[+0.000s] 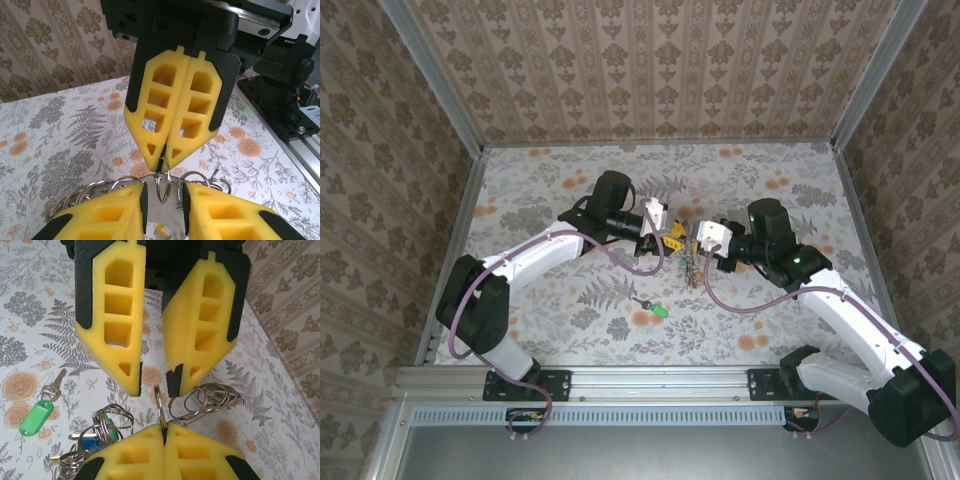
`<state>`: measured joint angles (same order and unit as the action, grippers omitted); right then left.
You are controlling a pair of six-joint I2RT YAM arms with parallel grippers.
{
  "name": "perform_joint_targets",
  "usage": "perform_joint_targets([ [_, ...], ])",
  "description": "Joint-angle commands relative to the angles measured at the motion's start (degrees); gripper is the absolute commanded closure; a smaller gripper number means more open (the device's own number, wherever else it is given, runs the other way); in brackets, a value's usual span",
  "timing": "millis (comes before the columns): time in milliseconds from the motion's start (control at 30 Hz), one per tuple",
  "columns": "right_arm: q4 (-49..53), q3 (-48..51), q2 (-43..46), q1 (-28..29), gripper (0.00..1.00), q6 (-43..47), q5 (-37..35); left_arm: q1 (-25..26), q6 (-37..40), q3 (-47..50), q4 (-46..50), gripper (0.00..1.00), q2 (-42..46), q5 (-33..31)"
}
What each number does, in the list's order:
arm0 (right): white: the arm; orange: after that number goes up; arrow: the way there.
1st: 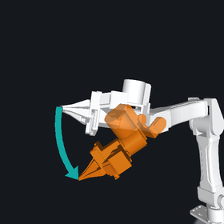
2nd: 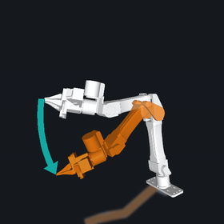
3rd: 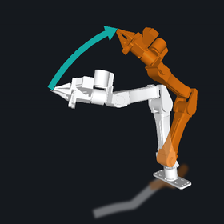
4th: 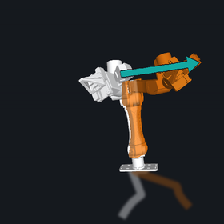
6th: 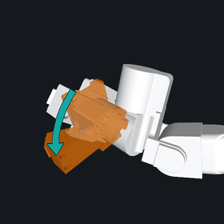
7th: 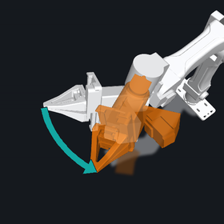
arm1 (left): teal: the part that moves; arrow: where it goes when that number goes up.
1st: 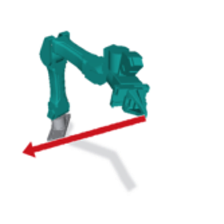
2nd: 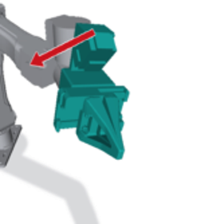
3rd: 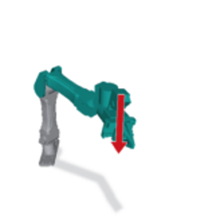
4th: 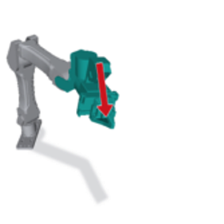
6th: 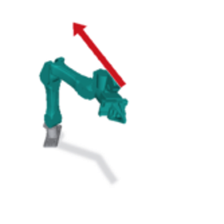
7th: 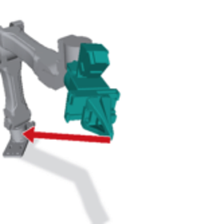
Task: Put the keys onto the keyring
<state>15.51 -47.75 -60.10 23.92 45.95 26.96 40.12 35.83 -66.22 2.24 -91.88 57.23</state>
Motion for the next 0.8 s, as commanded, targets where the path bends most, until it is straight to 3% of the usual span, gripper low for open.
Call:
perform_joint_targets([
  [0,0.22,-2.00,0.09,0.94,1.00,1.04,-1.24,0.70,1.88,-1.54,2.17,0.73,-0.23,-1.36],
  [133,-0.90,-1.30,0.24,1.21,1.00,0.23,-1.13,1.09,2.87,-1.29,2.32,0.80,-0.31,-2.29],
  [233,-0.94,-1.12,0.42,1.21,1.00,0.18,-1.11,1.06,4.16,-1.13,3.01,0.99,-0.03,-2.38],
  [267,-0.83,-0.97,0.48,1.21,1.00,0.31,-1.09,1.06,4.67,-0.96,3.33,1.00,0.14,-2.40],
  [367,-0.86,-0.15,1.15,1.21,1.00,0.61,-0.67,0.89,6.94,0.54,2.83,1.00,1.11,-2.57],
  [467,-3.78,2.30,2.88,0.79,0.86,-1.27,1.61,0.83,8.13,3.26,-0.99,1.00,2.69,-1.89],
  [767,-8.78,5.91,5.31,-0.01,0.81,-5.49,6.95,0.41,9.27,7.09,-8.67,1.00,4.67,1.61],
])
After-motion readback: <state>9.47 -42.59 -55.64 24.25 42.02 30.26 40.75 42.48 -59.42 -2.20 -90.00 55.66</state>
